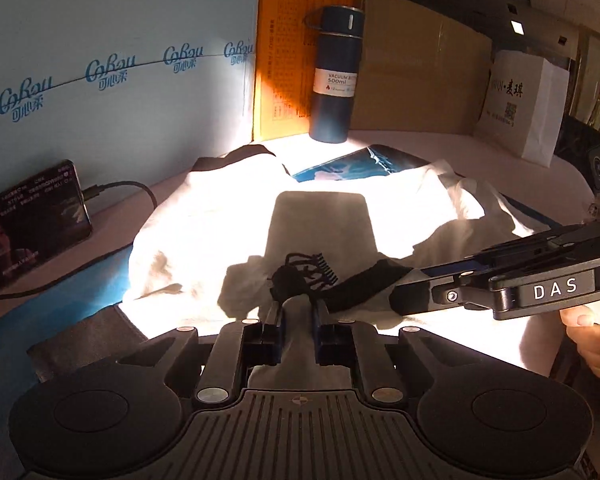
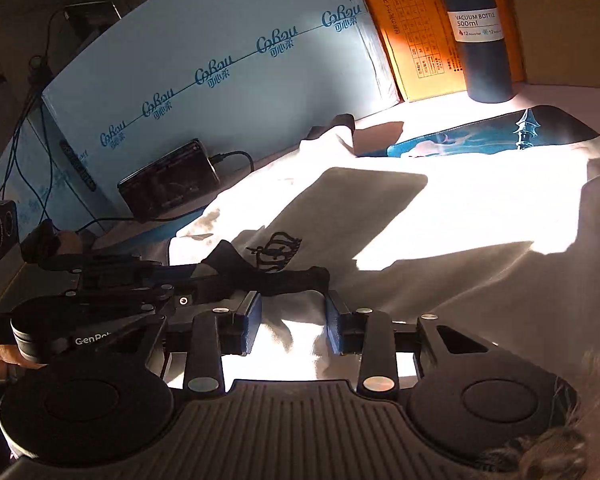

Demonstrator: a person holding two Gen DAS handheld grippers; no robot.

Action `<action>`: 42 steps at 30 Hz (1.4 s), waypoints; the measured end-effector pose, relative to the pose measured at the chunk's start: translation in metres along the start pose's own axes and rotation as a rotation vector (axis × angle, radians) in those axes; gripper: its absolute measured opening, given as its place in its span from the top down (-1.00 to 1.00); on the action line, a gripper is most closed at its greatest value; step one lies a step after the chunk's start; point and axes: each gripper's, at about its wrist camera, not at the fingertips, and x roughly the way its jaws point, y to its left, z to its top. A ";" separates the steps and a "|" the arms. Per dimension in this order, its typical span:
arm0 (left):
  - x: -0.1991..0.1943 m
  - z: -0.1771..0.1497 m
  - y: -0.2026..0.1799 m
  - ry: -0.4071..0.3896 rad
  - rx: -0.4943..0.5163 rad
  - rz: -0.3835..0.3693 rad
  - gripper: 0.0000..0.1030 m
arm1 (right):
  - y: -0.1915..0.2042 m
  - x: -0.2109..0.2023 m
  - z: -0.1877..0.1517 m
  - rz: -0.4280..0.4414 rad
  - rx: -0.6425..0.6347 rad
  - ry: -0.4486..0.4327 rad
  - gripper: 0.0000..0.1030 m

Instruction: Fold clothes

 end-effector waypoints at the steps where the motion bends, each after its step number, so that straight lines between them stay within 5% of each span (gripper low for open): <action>1: -0.005 -0.001 -0.002 -0.017 0.003 -0.007 0.80 | 0.001 -0.001 -0.002 0.000 -0.010 -0.005 0.82; 11: -0.096 -0.021 -0.044 -0.275 0.066 -0.095 0.80 | 0.020 -0.113 -0.039 0.132 -0.016 -0.250 0.85; 16: -0.143 -0.050 -0.061 -0.349 0.070 -0.241 0.80 | 0.025 -0.162 -0.078 0.205 -0.053 -0.310 0.85; 23: -0.164 -0.098 -0.063 -0.262 0.036 -0.413 0.80 | 0.024 -0.179 -0.120 0.226 -0.064 -0.222 0.85; 27: -0.157 -0.118 -0.063 -0.096 0.071 -0.435 0.79 | 0.023 -0.183 -0.139 0.224 -0.070 -0.160 0.82; 29: -0.157 -0.120 -0.063 -0.052 0.100 -0.473 0.77 | 0.023 -0.185 -0.149 0.223 -0.073 -0.129 0.72; 31: -0.162 -0.117 -0.059 -0.086 0.091 -0.501 0.60 | 0.016 -0.192 -0.148 0.213 -0.019 -0.159 0.25; 32: -0.164 -0.114 -0.056 -0.119 0.079 -0.509 0.51 | 0.010 -0.196 -0.144 0.196 0.024 -0.193 -0.19; 36: -0.172 -0.101 -0.042 -0.254 0.007 -0.490 -0.24 | -0.015 -0.202 -0.120 -0.054 0.214 -0.342 -0.33; 37: -0.169 -0.095 -0.041 -0.271 -0.015 -0.429 -0.47 | -0.020 -0.199 -0.112 -0.145 0.266 -0.355 -0.33; 40: -0.146 -0.071 -0.047 -0.274 -0.054 -0.181 -0.50 | -0.028 -0.182 -0.089 -0.369 0.365 -0.389 -0.33; 42: -0.125 -0.057 -0.052 -0.233 -0.053 -0.101 -0.54 | -0.031 -0.171 -0.074 -0.493 0.403 -0.418 -0.33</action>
